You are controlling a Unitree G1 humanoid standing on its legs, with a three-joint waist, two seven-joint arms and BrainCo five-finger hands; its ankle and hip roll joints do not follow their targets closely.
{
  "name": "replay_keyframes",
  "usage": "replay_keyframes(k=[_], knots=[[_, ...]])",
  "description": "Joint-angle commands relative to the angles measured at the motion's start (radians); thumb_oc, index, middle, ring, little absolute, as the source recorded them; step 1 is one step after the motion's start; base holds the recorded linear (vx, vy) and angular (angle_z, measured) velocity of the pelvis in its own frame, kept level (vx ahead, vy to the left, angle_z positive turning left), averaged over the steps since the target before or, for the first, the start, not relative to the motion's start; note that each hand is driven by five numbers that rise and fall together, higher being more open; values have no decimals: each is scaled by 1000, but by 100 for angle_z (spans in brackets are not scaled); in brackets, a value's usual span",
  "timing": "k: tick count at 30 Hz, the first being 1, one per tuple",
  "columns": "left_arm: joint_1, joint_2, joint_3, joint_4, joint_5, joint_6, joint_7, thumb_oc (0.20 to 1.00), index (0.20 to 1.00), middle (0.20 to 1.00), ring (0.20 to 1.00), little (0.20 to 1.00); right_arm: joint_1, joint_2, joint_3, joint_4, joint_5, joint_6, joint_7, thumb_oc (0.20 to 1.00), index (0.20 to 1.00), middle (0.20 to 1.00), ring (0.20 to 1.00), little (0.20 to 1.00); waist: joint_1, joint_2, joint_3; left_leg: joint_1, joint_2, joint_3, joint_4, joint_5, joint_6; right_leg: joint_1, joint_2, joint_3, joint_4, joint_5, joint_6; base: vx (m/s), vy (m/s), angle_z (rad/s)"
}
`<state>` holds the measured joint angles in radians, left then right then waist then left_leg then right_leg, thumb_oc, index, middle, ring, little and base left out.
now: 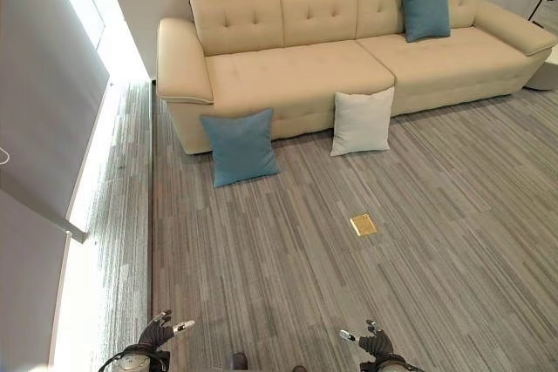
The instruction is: Pick up all the scattered cushions and arrange them neatly on the sofa.
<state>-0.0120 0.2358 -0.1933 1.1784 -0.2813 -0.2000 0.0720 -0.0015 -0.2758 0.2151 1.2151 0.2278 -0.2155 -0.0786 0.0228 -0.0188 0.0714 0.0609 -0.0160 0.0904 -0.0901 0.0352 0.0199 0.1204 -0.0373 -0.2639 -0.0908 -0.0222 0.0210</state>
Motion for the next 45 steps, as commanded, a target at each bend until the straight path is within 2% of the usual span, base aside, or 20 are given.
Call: replay_keyframes(k=[1, 27, 36, 40, 42, 44, 45], knots=[[-78, -38, 14, 59, 36, -18, 0, 1000, 1000, 1000, 1000, 1000, -48, 0, 25, 17, -15, -11, -4, 1000, 1000, 1000, 1000, 1000, 13, -14, -5, 14, 40, 30, 3, -10, -80, -11, -59, -15, 4, 51, 102, 0, 0, 0], [-77, -34, 0, 49, 23, -15, -6, 1000, 1000, 1000, 1000, 1000, -49, 7, 37, -6, -3, -4, 9, 1000, 1000, 1000, 1000, 1000, 23, -27, 4, 63, 15, 17, 3, -41, -54, 32, -71, -7, 18, 32, 99, 40, 16, 0], [-73, -30, -4, 28, 14, -16, -4, 1000, 1000, 1000, 1000, 1000, -63, 3, 57, -37, -13, -7, 7, 1000, 1000, 1000, 1000, 1000, 44, -32, 12, 58, 4, 13, 30, -63, -37, 23, -81, 13, 31, 33, 108, 38, 31, -2], [-69, -25, -12, -11, -8, -24, 1, 1000, 1000, 1000, 1000, 1000, -79, -4, 81, -100, -26, -12, 10, 1000, 1000, 1000, 1000, 1000, 62, -31, 32, 33, -15, -4, 54, -78, -11, -37, -113, 29, 132, 34, 126, -8, 112, -12], [-68, -19, -24, -45, -20, -32, 3, 1000, 1000, 1000, 1000, 1000, -81, -7, 92, -137, -23, -14, 16, 1000, 1000, 1000, 1000, 1000, 65, -28, 55, 32, -31, -24, 47, -76, 14, -114, -142, 55, 269, 85, 146, -3, 153, -8], [-67, -9, -31, -93, -31, -37, 6, 1000, 1000, 1000, 1000, 1000, -84, -5, 99, -172, -14, -18, 15, 1000, 1000, 1000, 1000, 1000, 65, -19, 76, 26, -31, -47, 66, -87, 27, -172, -133, 89, 368, 71, 143, 36, 105, 4], [-64, -7, -31, -107, -32, -37, 7, 1000, 1000, 1000, 1000, 1000, -83, -6, 102, -183, -15, -18, 15, 1000, 1000, 1000, 1000, 1000, 66, -19, 80, 28, -32, -50, 70, -92, 29, -183, -131, 89, 367, 66, 139, 78, 48, 12]])
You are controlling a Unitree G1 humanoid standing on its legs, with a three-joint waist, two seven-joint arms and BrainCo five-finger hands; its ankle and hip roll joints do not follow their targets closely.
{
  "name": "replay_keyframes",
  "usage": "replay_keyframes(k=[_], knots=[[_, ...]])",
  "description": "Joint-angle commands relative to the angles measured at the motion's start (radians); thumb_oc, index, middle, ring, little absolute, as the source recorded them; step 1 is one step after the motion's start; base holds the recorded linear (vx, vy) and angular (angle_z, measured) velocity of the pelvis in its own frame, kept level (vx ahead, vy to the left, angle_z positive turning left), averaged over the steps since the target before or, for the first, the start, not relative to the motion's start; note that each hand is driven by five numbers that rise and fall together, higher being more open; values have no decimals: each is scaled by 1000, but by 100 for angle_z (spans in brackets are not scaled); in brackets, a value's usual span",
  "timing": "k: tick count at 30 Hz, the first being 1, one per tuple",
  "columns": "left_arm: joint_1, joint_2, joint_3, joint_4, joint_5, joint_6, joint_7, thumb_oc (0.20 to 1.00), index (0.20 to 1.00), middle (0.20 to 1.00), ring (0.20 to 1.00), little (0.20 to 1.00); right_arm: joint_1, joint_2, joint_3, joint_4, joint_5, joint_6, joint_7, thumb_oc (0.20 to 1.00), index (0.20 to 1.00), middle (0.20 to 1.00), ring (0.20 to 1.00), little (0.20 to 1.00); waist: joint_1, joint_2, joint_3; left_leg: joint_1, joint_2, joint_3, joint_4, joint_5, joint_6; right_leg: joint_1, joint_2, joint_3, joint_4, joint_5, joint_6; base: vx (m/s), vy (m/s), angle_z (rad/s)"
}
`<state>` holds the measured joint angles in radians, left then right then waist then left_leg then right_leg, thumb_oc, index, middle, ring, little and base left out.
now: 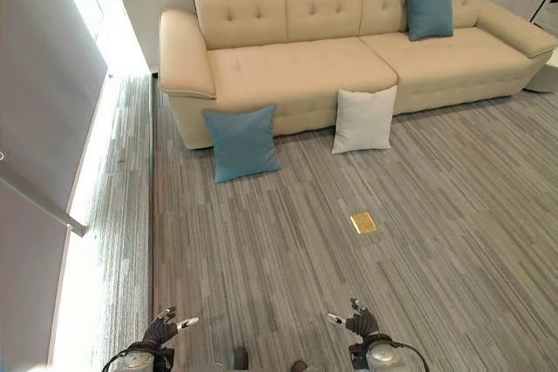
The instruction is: Pick up all the scattered cushions and arrange them neatly on the sofa.
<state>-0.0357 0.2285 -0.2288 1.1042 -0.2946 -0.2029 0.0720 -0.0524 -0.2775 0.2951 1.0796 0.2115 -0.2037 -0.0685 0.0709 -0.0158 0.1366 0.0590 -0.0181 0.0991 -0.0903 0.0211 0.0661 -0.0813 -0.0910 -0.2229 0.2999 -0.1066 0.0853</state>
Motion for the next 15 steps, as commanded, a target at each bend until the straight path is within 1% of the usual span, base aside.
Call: replay_keyframes(k=[1, 3, 4, 5, 6, 7, 8, 9, 10, 11, 12, 13, 14, 15], knots=[[-40, 6, 0, -44, -14, -35, 10, 1000, 1000, 1000, 1000, 1000, -32, -8, 24, -61, 3, -31, 4, 1000, 1000, 1000, 1000, 1000, 16, -21, 17, 33, -29, -61, 69, -81, -19, 9, -66, 51, -38, 139, 68, 93, -5, 7], [-38, 13, -2, -65, -12, -38, 14, 1000, 1000, 1000, 1000, 1000, -35, -15, 24, -90, 10, -37, 4, 1000, 1000, 1000, 1000, 1000, 12, -22, 22, 42, -27, -69, 58, -81, -24, -10, -30, 50, -90, 123, 51, 87, -38, 1], [-38, 13, -2, -65, -12, -38, 15, 1000, 1000, 1000, 1000, 1000, -34, -15, 24, -90, 10, -37, 4, 1000, 1000, 1000, 1000, 1000, 11, -21, 23, 43, -26, -70, 58, -82, -25, -8, -29, 49, -90, 122, 51, 121, -90, 1], [-41, 20, 2, -75, -16, -40, 20, 1000, 1000, 1000, 1000, 1000, -36, -25, 30, -138, 8, -41, 0, 1000, 1000, 1000, 1000, 1000, 4, -25, 28, 49, -25, -77, 54, -83, -29, -33, -1, 38, -131, 129, 41, 151, -122, 1], [-46, 26, 3, -88, -23, -39, 21, 1000, 1000, 1000, 1000, 1000, -33, -30, 30, -169, 13, -41, 0, 1000, 1000, 1000, 1000, 1000, -1, -31, 29, 49, -26, -90, 64, -85, -37, -32, 15, 51, -155, 128, 36, 209, -143, 10], [-44, 25, 3, -97, -27, -41, 17, 1000, 1000, 1000, 1000, 1000, -25, -34, 28, -178, 13, -41, 0, 1000, 1000, 1000, 1000, 1000, -8, -30, 27, 51, -23, -104, 73, -90, -44, -13, 16, 57, -175, 121, 36, 194, -144, 28], [-48, 24, -4, -93, -21, -43, 20, 1000, 1000, 1000, 1000, 1000, -22, -39, 35, -189, 9, -46, -2, 1000, 1000, 1000, 1000, 1000, -16, -34, 22, 46, -15, -107, 93, -85, -60, 2, 30, 75, -195, 112, 24, 170, -144, 71], [-53, 22, -10, -100, -24, -45, 20, 1000, 1000, 1000, 1000, 1000, -19, -43, 32, -194, 12, -46, -4, 1000, 1000, 1000, 1000, 1000, -20, -36, 22, 33, -10, -114, 118, -81, -80, 16, 38, 69, -205, 108, 15, 201, -253, 124], [-59, 16, -15, -115, -37, -42, 14, 1000, 1000, 1000, 1000, 1000, -8, -60, 19, -222, 24, -51, -5, 1000, 1000, 1000, 1000, 1000, -26, -45, 26, -2, 7, -98, 205, -59, -120, 53, 35, 13, -234, 104, 2, 164, -262, 120], [-62, 16, -19, -119, -44, -44, 17, 1000, 1000, 1000, 1000, 1000, -5, -65, 16, -224, 29, -55, -10, 1000, 1000, 1000, 1000, 1000, -29, -54, 34, -30, 16, -73, 274, -33, -142, 75, 35, -3, -248, 105, -9, 135, -249, 104], [-64, 16, -21, -135, -52, -45, 16, 1000, 1000, 1000, 1000, 1000, 0, -72, 13, -236, 31, -53, -12, 1000, 1000, 1000, 1000, 1000, -27, -61, 46, -64, 23, -55, 331, -15, -154, 95, 31, -21, -259, 105, -16, 44, -117, 93], [-64, 16, -22, -135, -52, -44, 16, 1000, 1000, 1000, 1000, 1000, 1, -72, 13, -236, 31, -53, -12, 1000, 1000, 1000, 1000, 1000, -28, -61, 45, -67, 24, -57, 335, -16, -154, 95, 31, -22, -260, 105, -17, 42, -89, 91], [-65, 16, -29, -143, -57, -40, 18, 1000, 1000, 1000, 1000, 1000, 2, -73, 11, -245, 32, -51, -17, 1000, 1000, 1000, 1000, 1000, -30, -69, 52, -94, 43, -16, 362, -4, -154, 110, 25, -41, -270, 103, -19, 71, -69, 66], [-72, 14, -30, -131, -57, -39, 14, 1000, 1000, 1000, 1000, 1000, 1, -69, 11, -238, 36, -48, -17, 1000, 1000, 1000, 1000, 1000, -27, -73, 57, -108, 51, 4, 343, -5, -150, 124, 25, -47, -282, 98, -21, 121, -80, 25]])
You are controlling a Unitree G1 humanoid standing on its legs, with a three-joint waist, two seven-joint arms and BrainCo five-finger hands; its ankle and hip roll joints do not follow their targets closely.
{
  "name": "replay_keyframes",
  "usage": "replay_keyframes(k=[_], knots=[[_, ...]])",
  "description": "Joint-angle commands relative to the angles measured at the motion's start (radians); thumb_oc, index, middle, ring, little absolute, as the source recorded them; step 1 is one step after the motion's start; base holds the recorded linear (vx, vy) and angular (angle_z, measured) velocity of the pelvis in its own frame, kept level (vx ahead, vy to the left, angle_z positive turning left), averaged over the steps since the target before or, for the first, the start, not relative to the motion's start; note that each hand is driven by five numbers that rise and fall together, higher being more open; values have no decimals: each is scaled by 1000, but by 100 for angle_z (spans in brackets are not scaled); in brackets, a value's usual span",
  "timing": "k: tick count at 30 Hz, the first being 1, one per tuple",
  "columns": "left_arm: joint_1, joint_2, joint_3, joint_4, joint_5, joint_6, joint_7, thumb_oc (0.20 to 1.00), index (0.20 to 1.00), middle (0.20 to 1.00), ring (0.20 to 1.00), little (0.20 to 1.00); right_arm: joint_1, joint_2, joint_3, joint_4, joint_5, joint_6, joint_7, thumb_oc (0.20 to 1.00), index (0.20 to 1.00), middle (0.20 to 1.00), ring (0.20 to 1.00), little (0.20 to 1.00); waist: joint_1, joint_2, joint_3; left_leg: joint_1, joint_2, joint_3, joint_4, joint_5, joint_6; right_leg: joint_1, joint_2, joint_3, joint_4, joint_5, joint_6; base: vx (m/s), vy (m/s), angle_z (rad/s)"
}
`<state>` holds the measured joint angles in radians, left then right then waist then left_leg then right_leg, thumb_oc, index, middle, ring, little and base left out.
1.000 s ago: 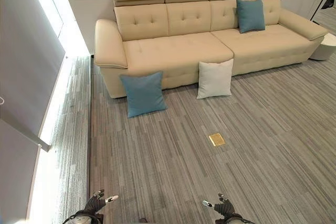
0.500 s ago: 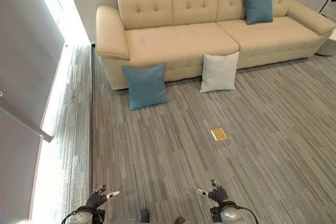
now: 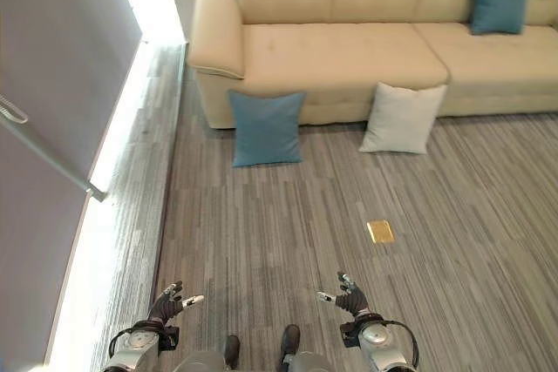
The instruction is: Pick up all the scattered cushions and arrange them neatly on the sofa.
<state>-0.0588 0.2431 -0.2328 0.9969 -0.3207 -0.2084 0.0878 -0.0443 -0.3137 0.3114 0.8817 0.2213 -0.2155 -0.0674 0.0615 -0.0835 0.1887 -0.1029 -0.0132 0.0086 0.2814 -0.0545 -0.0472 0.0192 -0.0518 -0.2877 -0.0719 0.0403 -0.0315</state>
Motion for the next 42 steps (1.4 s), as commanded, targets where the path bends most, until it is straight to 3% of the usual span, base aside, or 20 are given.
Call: replay_keyframes(k=[1, 2, 7, 11, 14, 15, 17, 19, 22, 25, 27, 31, 32, 33, 34, 35, 36, 37, 39, 42], knots=[[-50, 0, -28, -17, -31, -35, 0, 1000, 1000, 1000, 1000, 1000, -8, -33, -3, -45, 26, -34, -17, 1000, 1000, 1000, 1000, 1000, -12, -10, 4, 34, 41, 105, -60, 57, -27, 37, -16, 11, 80, -55, 97, 166, -43, 30], [-49, 2, -28, -21, -33, -34, 0, 1000, 1000, 1000, 1000, 1000, -9, -33, -2, -49, 27, -34, -16, 1000, 1000, 1000, 1000, 1000, -7, -15, 0, 9, 31, 110, -93, 45, -17, 47, -15, 11, 72, -62, 99, 271, -15, 43], [-35, 13, -19, -14, -17, -27, 3, 1000, 1000, 1000, 1000, 1000, -20, -24, 7, -50, 15, -33, -15, 1000, 1000, 1000, 1000, 1000, 19, -22, -20, -76, 34, 112, -191, 137, -13, 87, 15, 42, 82, -103, 101, 230, 26, 10], [-25, 23, -17, -20, -14, -24, -8, 1000, 1000, 1000, 1000, 1000, -11, -7, 1, -36, 9, -27, -6, 1000, 1000, 1000, 1000, 1000, 22, -26, -45, -26, 14, 124, -201, 102, 20, 91, -18, 48, 179, -110, 130, 299, 167, -23], [-18, 21, -25, -21, 4, -21, -10, 1000, 1000, 1000, 1000, 1000, -21, 2, -5, -40, -4, -27, -6, 1000, 1000, 1000, 1000, 1000, 21, -7, -43, 43, -4, 152, -217, 59, 61, 42, -87, 43, 345, -38, 174, 242, 253, -19], [-19, 23, -40, -23, 20, -21, -15, 1000, 1000, 1000, 1000, 1000, -29, 5, -7, -40, -4, -25, -5, 1000, 1000, 1000, 1000, 1000, 19, 3, -38, 81, -13, 167, -211, 31, 80, 24, -123, 25, 418, 11, 192, 292, 252, -20], [-19, 26, -48, -32, 28, -19, -20, 1000, 1000, 1000, 1000, 1000, -23, 11, -11, -35, 3, -25, -3, 1000, 1000, 1000, 1000, 1000, 14, 12, -34, 111, -13, 161, -210, 12, 86, -3, -122, 38, 466, 14, 189, 254, 175, -9], [-26, 28, -50, -27, 27, -22, -20, 1000, 1000, 1000, 1000, 1000, -31, 13, -11, -22, 13, -25, 0, 1000, 1000, 1000, 1000, 1000, -4, 22, -31, 142, -11, 145, -232, 20, 78, -61, -82, 56, 438, -9, 175, 198, 70, 13], [-35, 29, -48, -5, 35, -24, -16, 1000, 1000, 1000, 1000, 1000, -38, 14, 0, -15, 10, -24, 1, 1000, 1000, 1000, 1000, 1000, -12, 27, -32, 180, -6, 149, -268, 12, 67, -87, -82, 9, 329, -24, 163, 183, -6, 6], [-45, 25, -39, 5, 44, -20, -13, 1000, 1000, 1000, 1000, 1000, -44, 16, 5, -12, 7, -25, -3, 1000, 1000, 1000, 1000, 1000, -35, 19, -27, 227, -23, 133, -299, 3, 55, -142, -59, -2, 163, 34, 174, 215, -32, 3], [-54, 16, -27, 30, 48, -23, -10, 1000, 1000, 1000, 1000, 1000, -42, 19, 6, -21, 0, -24, -5, 1000, 1000, 1000, 1000, 1000, -55, 23, -23, 256, -20, 120, -304, 0, 42, -152, -51, -5, 124, 68, 185, 361, -99, 7], [-44, -1, -28, 49, 52, -25, -13, 1000, 1000, 1000, 1000, 1000, -32, 12, 16, -15, -12, -26, 3, 1000, 1000, 1000, 1000, 1000, -61, 26, -42, 276, -17, 102, -281, -15, 30, -115, -35, 12, 116, 52, 159, 285, -109, 27], [-34, -8, -22, 46, 35, -22, -19, 1000, 1000, 1000, 1000, 1000, -30, 1, 23, -19, -19, -24, 7, 1000, 1000, 1000, 1000, 1000, -54, 30, -54, 265, 0, 90, -218, 4, 1, -88, -23, -5, 104, 35, 140, 256, -143, 8], [-34, -8, -22, 46, 35, -21, -19, 1000, 1000, 1000, 1000, 1000, -30, 1, 24, -20, -18, -24, 7, 1000, 1000, 1000, 1000, 1000, -56, 30, -54, 264, 1, 89, -216, 3, 1, -87, -23, -6, 103, 35, 140, 289, -249, 10], [-32, -5, -19, 46, 8, -24, -24, 1000, 1000, 1000, 1000, 1000, -23, -7, 28, -35, -10, -29, 8, 1000, 1000, 1000, 1000, 1000, -49, 19, -47, 206, 17, 79, -75, 54, -40, -49, -9, -2, 84, 17, 115, 117, -139, 23], [-32, -5, -19, 45, 8, -24, -25, 1000, 1000, 1000, 1000, 1000, -23, -7, 28, -35, -10, -29, 8, 1000, 1000, 1000, 1000, 1000, -50, 20, -47, 202, 18, 78, -69, 51, -41, -49, -8, -4, 83, 17, 114, 212, -284, 32], [-42, -2, -29, 29, -11, -22, -23, 1000, 1000, 1000, 1000, 1000, -26, -16, 29, -51, 10, -34, 6, 1000, 1000, 1000, 1000, 1000, -33, -3, -19, 124, 28, 73, 83, 94, -63, -12, -8, -3, 69, 4, 89, 201, -220, 18], [-51, -4, -31, 29, -20, -19, -22, 1000, 1000, 1000, 1000, 1000, -25, -21, 27, -51, 15, -29, 5, 1000, 1000, 1000, 1000, 1000, -21, -13, -3, 83, 40, 93, 84, 90, -54, 17, -8, -15, 51, -12, 84, 270, -243, 4], [-51, -3, -32, 35, -16, -21, -16, 1000, 1000, 1000, 1000, 1000, -28, -25, 27, -56, 21, -30, 4, 1000, 1000, 1000, 1000, 1000, -10, -23, -3, 27, 12, 94, -2, 43, -24, 36, -8, -7, 32, -22, 93, 218, -66, 15], [-43, -4, -31, 36, -15, -23, -14, 1000, 1000, 1000, 1000, 1000, -27, -25, 27, -59, 20, -31, 5, 1000, 1000, 1000, 1000, 1000, -3, -24, -4, 13, 6, 92, -64, 33, -11, 48, -5, 0, 30, -30, 102, 129, 11, 2]])
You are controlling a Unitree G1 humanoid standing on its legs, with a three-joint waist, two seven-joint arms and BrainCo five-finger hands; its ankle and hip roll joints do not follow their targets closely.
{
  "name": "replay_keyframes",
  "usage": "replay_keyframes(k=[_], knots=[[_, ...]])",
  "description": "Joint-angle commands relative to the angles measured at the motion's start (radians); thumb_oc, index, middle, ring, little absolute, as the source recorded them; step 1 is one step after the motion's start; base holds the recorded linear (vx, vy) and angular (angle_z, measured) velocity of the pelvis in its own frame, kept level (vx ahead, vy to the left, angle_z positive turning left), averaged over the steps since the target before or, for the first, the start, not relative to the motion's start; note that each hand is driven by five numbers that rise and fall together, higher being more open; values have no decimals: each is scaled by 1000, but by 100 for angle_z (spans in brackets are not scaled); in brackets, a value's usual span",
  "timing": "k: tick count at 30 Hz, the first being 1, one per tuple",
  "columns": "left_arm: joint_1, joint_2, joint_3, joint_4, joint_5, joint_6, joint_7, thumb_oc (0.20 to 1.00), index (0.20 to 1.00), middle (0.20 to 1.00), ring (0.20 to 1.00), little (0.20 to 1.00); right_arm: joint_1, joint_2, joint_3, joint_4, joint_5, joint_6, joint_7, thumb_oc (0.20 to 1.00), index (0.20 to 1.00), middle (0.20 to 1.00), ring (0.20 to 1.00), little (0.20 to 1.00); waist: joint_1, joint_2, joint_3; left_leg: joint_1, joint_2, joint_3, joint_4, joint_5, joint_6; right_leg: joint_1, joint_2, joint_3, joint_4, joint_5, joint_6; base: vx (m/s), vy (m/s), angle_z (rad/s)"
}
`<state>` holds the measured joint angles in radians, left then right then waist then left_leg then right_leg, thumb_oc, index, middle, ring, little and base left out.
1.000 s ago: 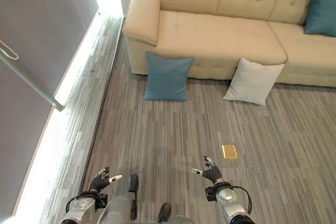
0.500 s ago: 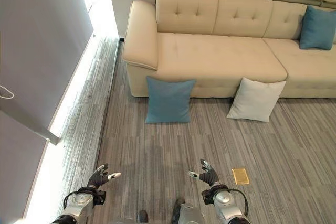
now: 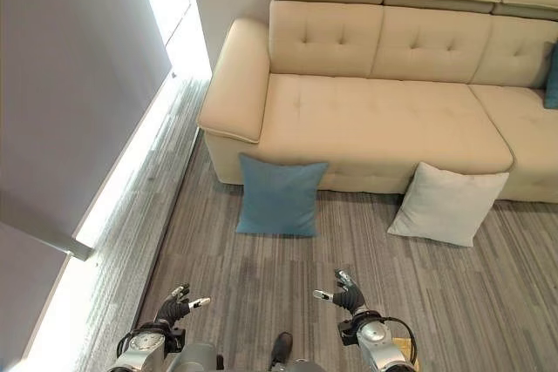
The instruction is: Pick up all the scattered cushions and arrange them neatly on the sofa.
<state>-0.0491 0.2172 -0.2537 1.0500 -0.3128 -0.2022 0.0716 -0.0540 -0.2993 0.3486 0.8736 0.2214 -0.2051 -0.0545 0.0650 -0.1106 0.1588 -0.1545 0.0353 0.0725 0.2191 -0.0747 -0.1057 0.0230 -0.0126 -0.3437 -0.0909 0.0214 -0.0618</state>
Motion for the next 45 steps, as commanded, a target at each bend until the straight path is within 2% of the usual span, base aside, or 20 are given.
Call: replay_keyframes(k=[1, 2, 3, 4, 7, 8, 10, 11, 13, 18, 20, 25, 29, 31, 32, 36, 38, 39, 40, 45], knots=[[-53, 22, -10, -17, -22, -29, 2, 1000, 1000, 1000, 1000, 1000, -17, -40, -10, -51, 20, -41, -8, 1000, 1000, 1000, 1000, 1000, -6, 3, 25, 65, -42, 29, -2, 53, 48, 44, -44, 56, 49, -11, 132, 74, 9, -43], [-47, 22, -7, -15, -20, -28, 2, 1000, 1000, 1000, 1000, 1000, -16, -40, -9, -57, 17, -41, -6, 1000, 1000, 1000, 1000, 1000, -4, 5, 22, 53, -40, 26, -42, 61, 50, 48, -39, 61, 50, -19, 134, 525, 124, -32], [-29, 28, 1, -20, -21, -28, -2, 1000, 1000, 1000, 1000, 1000, -9, -40, -10, -51, 13, -44, -4, 1000, 1000, 1000, 1000, 1000, 14, 13, 16, -3, -17, 47, -132, 157, 43, 97, -12, 95, 76, -77, 129, 525, 123, -26], [-29, 28, 1, -20, -21, -28, -2, 1000, 1000, 1000, 1000, 1000, -8, -40, -10, -51, 13, -44, -4, 1000, 1000, 1000, 1000, 1000, 15, 12, 14, -2, -17, 48, -137, 160, 43, 95, -12, 96, 77, -77, 129, 615, 193, 13], [-18, 28, 1, -17, -15, -27, -7, 1000, 1000, 1000, 1000, 1000, -3, -26, -8, -41, 5, -38, 2, 1000, 1000, 1000, 1000, 1000, 23, 11, -8, 47, -35, 40, -166, 137, 69, 94, -37, 97, 145, -84, 151, 283, 178, -21], [-18, 29, -3, -29, -21, -25, -10, 1000, 1000, 1000, 1000, 1000, -7, -15, -10, -40, 1, -35, 7, 1000, 1000, 1000, 1000, 1000, 24, 23, -12, 113, -53, 67, -199, 108, 104, 44, -91, 92, 289, -21, 200, 213, 201, -25], [-18, 29, -3, -29, -21, -25, -10, 1000, 1000, 1000, 1000, 1000, -7, -15, -10, -40, 1, -35, 7, 1000, 1000, 1000, 1000, 1000, 26, 23, -12, 114, -54, 68, -200, 108, 104, 42, -92, 94, 293, -22, 200, 162, 151, -32], [-22, 41, -13, -54, -21, -26, -12, 1000, 1000, 1000, 1000, 1000, -13, -12, -13, -48, 5, -38, 7, 1000, 1000, 1000, 1000, 1000, 12, 31, 0, 146, -57, 66, -203, 93, 123, -9, -108, 114, 404, 24, 220, 181, 150, -41], [-25, 49, -22, -67, -6, -26, -11, 1000, 1000, 1000, 1000, 1000, -14, -6, -11, -52, 5, -35, 9, 1000, 1000, 1000, 1000, 1000, 5, 46, 7, 173, -58, 61, -204, 70, 137, -55, -122, 115, 473, 34, 219, 200, 140, -7], [-26, 53, -14, -62, -13, -28, -11, 1000, 1000, 1000, 1000, 1000, -20, -12, -2, -51, 0, -33, 12, 1000, 1000, 1000, 1000, 1000, -5, 59, 12, 227, -58, 49, -237, 48, 129, -103, -117, 99, 331, 16, 197, 178, -8, 2], [-33, 45, -5, -37, -4, -28, -7, 1000, 1000, 1000, 1000, 1000, -27, -10, 4, -53, -2, -35, 10, 1000, 1000, 1000, 1000, 1000, -22, 54, 15, 253, -66, 32, -249, 37, 119, -142, -99, 133, 176, 55, 202, 240, -101, 15], [-19, 29, 2, -9, 11, -35, -12, 1000, 1000, 1000, 1000, 1000, -5, -16, 5, -63, -18, -35, 16, 1000, 1000, 1000, 1000, 1000, -40, 49, 4, 280, -59, 11, -246, 15, 100, -108, -83, 164, 118, 68, 197, 208, -126, 29], [-33, 30, -13, -30, -11, -33, -16, 1000, 1000, 1000, 1000, 1000, 8, -42, -9, -79, 16, -44, 13, 1000, 1000, 1000, 1000, 1000, -46, 34, 18, 182, -20, 18, -31, 48, 33, -56, -74, 124, 102, 37, 156, 93, -195, 32], [-53, 28, -22, -30, -22, -31, -16, 1000, 1000, 1000, 1000, 1000, 1, -48, -12, -78, 30, -47, 10, 1000, 1000, 1000, 1000, 1000, -37, 25, 42, 119, -11, 11, 90, 75, 14, -31, -71, 103, 99, 23, 132, 56, -174, 52], [-56, 26, -25, -27, -24, -29, -16, 1000, 1000, 1000, 1000, 1000, 0, -50, -12, -74, 31, -44, 9, 1000, 1000, 1000, 1000, 1000, -33, 24, 46, 112, -3, 14, 93, 84, 16, -19, -67, 96, 94, 12, 127, 86, -113, 17], [-47, 25, -28, -27, -24, -30, -14, 1000, 1000, 1000, 1000, 1000, 11, -50, -10, -73, 34, -42, 14, 1000, 1000, 1000, 1000, 1000, -27, 19, 35, 89, -13, 21, -62, 63, 41, 14, -58, 89, 53, 2, 138, 137, -19, 13], [-39, 24, -29, -26, -18, -30, -14, 1000, 1000, 1000, 1000, 1000, 15, -48, -10, -67, 33, -43, 13, 1000, 1000, 1000, 1000, 1000, -25, 24, 27, 75, -3, 33, -142, 102, 42, 26, -49, 90, 42, -6, 145, 132, 43, 5], [-39, 24, -29, -26, -18, -30, -14, 1000, 1000, 1000, 1000, 1000, 16, -48, -10, -67, 33, -43, 13, 1000, 1000, 1000, 1000, 1000, -24, 24, 28, 77, -4, 33, -146, 104, 42, 27, -49, 90, 41, -6, 145, 144, 69, -1], [-35, 25, -27, -25, -13, -29, -16, 1000, 1000, 1000, 1000, 1000, 16, -46, -10, -58, 31, -43, 12, 1000, 1000, 1000, 1000, 1000, -18, 26, 28, 49, 4, 48, -165, 142, 34, 37, -45, 94, 38, -15, 144, 135, 72, -7], [-11, 31, -17, -30, -15, -28, -19, 1000, 1000, 1000, 1000, 1000, 22, -30, -17, -63, 26, -39, 20, 1000, 1000, 1000, 1000, 1000, -15, 32, 10, 111, -16, 58, -210, 112, 60, 39, -68, 98, 93, -39, 161, 176, 161, -17]])
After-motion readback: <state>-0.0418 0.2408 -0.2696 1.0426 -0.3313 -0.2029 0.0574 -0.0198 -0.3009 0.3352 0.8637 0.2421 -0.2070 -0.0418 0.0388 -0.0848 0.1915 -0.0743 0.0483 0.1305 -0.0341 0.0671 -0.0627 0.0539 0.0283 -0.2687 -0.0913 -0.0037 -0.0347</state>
